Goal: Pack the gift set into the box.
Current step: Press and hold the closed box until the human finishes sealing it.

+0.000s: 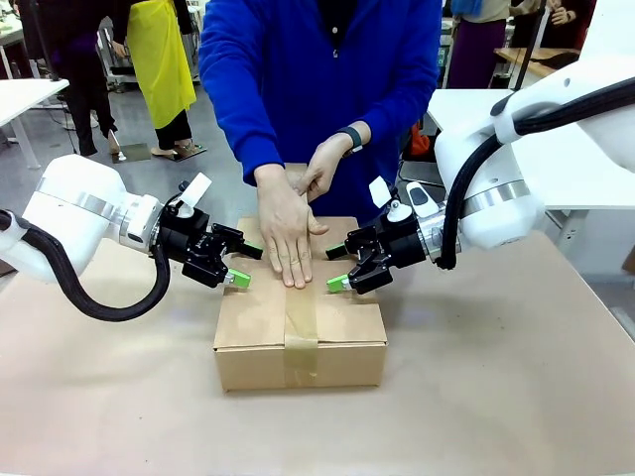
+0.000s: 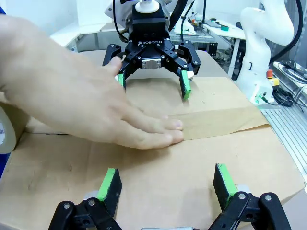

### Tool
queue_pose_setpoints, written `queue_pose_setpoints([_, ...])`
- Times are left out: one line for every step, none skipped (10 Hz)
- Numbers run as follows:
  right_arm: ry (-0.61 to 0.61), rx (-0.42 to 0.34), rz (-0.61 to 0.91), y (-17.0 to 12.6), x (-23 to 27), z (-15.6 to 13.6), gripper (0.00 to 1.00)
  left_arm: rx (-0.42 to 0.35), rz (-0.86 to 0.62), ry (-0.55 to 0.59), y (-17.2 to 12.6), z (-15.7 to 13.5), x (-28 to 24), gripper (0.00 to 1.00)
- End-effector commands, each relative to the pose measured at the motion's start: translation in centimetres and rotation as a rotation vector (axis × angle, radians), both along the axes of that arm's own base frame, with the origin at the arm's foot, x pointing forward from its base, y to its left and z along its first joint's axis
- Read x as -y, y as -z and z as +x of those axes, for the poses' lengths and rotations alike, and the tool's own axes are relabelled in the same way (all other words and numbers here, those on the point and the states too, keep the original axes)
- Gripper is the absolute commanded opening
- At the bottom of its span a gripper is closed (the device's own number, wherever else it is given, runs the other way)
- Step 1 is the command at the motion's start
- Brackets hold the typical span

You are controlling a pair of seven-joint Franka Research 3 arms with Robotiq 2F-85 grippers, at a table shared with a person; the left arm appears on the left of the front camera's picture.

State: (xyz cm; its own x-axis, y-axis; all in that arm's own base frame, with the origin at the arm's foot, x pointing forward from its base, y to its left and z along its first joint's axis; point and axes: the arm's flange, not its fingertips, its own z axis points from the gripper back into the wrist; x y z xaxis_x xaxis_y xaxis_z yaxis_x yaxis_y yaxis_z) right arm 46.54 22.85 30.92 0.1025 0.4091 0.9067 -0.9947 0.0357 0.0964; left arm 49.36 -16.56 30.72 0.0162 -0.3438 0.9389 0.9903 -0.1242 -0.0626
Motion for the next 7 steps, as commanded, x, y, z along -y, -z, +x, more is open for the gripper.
queue_pose_setpoints([0.004, 0.014, 0.002, 0.32, -0.18, -0.26, 1.0, 0.003, -0.001, -0.004, 0.28, -0.2, 0.08, 1.0])
queue_pose_setpoints([0.004, 0.014, 0.002, 0.32, -0.18, -0.26, 1.0, 0.003, -0.001, -0.004, 0.28, -0.2, 0.08, 1.0])
queue_pose_setpoints([0.004, 0.014, 0.002, 0.32, -0.18, -0.26, 1.0, 0.003, -0.001, -0.004, 0.28, -0.2, 0.08, 1.0])
queue_pose_setpoints([0.004, 0.014, 0.002, 0.32, -0.18, -0.26, 1.0, 0.003, -0.001, -0.004, 0.28, -0.2, 0.08, 1.0])
queue_pose_setpoints([0.004, 0.014, 0.002, 0.32, -0.18, -0.26, 1.0, 0.003, -0.001, -0.004, 0.28, -0.2, 0.08, 1.0])
queue_pose_setpoints([0.004, 0.014, 0.002, 0.32, -0.18, -0.26, 1.0, 0.003, -0.001, -0.004, 0.28, -0.2, 0.08, 1.0])
queue_pose_setpoints([0.004, 0.014, 0.002, 0.32, -0.18, -0.26, 1.0, 0.003, -0.001, -0.004, 0.28, -0.2, 0.08, 1.0])
